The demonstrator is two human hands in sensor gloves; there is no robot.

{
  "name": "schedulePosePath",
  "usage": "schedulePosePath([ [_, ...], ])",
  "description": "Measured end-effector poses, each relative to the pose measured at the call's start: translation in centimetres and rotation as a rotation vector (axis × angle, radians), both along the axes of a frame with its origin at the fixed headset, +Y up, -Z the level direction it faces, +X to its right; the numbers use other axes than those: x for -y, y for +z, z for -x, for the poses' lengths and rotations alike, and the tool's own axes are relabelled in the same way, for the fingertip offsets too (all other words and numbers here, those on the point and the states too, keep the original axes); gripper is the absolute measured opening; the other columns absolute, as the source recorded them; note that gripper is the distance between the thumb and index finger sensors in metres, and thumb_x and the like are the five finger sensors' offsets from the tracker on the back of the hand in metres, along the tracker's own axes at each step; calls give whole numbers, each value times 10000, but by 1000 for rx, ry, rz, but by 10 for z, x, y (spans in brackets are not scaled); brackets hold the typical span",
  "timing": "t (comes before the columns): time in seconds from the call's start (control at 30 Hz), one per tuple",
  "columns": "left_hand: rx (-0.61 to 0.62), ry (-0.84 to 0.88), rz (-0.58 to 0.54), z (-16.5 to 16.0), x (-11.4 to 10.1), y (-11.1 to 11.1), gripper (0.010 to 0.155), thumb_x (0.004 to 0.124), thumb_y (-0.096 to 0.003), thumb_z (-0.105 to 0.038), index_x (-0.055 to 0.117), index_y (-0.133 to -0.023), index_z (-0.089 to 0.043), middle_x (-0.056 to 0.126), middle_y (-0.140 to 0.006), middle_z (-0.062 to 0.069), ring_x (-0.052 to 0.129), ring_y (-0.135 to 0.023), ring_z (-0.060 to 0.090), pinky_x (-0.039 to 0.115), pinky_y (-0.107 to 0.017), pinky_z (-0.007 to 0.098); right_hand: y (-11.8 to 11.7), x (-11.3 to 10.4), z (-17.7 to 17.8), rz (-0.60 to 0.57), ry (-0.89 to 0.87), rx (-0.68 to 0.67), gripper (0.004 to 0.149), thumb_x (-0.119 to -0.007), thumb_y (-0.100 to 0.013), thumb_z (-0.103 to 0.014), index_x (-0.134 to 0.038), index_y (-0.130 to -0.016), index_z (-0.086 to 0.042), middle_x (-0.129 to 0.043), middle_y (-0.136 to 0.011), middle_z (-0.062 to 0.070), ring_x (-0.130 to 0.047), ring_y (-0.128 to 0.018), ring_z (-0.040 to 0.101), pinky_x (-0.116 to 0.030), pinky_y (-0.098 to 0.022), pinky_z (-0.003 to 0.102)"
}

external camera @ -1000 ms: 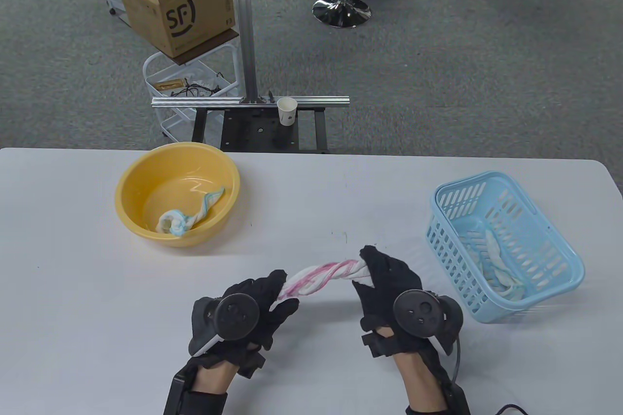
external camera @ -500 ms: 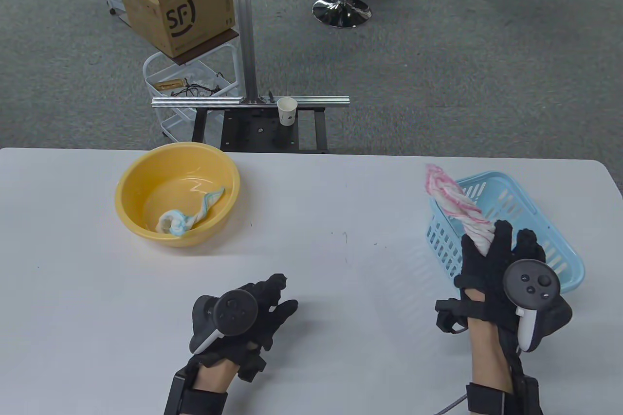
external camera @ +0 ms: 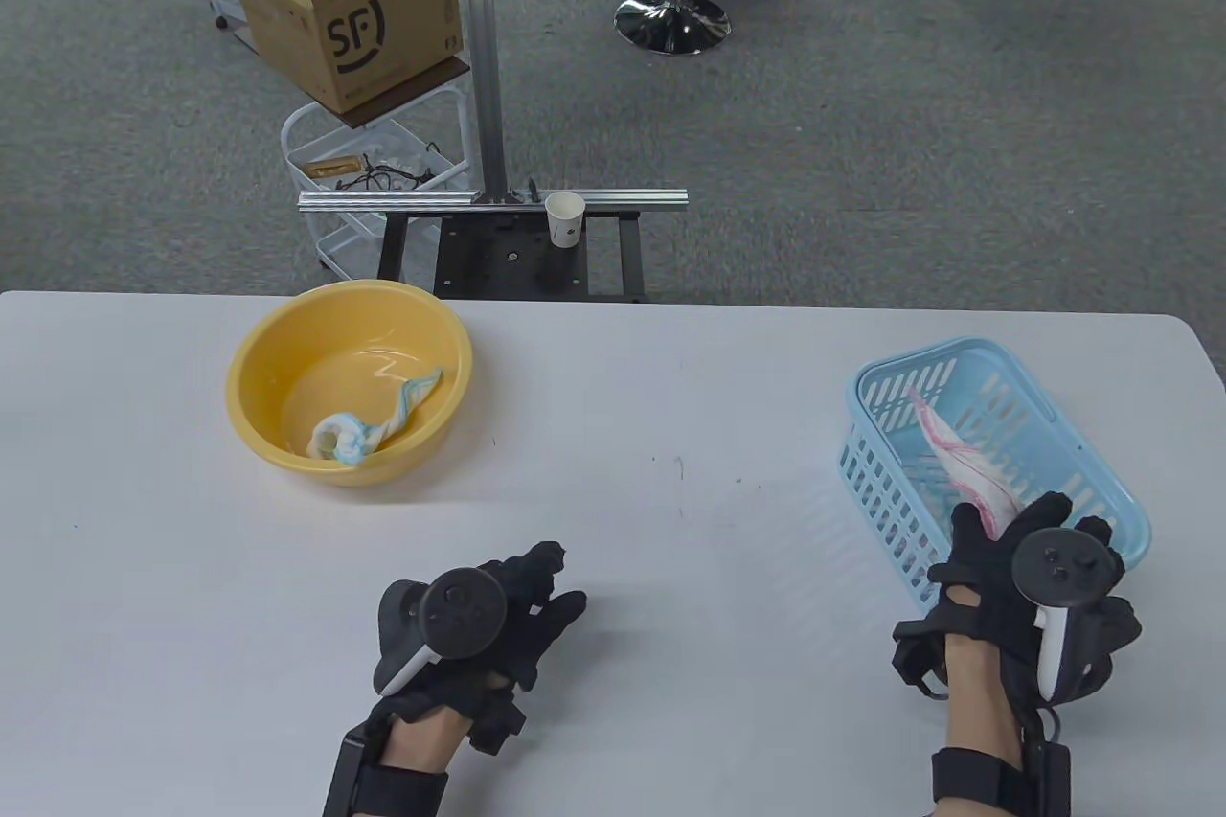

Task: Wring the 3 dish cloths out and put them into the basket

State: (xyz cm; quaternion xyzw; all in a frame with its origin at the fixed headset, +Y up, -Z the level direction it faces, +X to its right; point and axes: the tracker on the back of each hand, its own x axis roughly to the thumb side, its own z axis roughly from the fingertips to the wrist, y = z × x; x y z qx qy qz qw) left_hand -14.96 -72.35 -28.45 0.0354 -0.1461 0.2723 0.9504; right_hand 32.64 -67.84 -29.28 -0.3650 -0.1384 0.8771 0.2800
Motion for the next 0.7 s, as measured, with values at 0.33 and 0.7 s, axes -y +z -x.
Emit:
schedulePosePath([
  [0.33, -17, -3, 21, 3, 1, -1, 714, 848, -394, -616, 729, -976, -219, 960, -787, -45, 1031, -579, 266, 812, -538, 503, -6, -19, 33, -89, 111, -165, 813, -786, -510, -606, -382, -1103, -224, -218, -1169, 153, -174, -1077, 451, -125, -722, 718],
  [0.7, -130, -71, 78, 20, 8, -6, 775, 822, -428, -636, 587, -1074, -277, 794, -993, -50, 914, -833, 288, 742, -633, 530, -21, -26, 125, -187, 336, -514, 809, -752, -517, -639, -390, -1104, -217, -271, -1164, 169, -285, -1067, 474, -230, -707, 739],
])
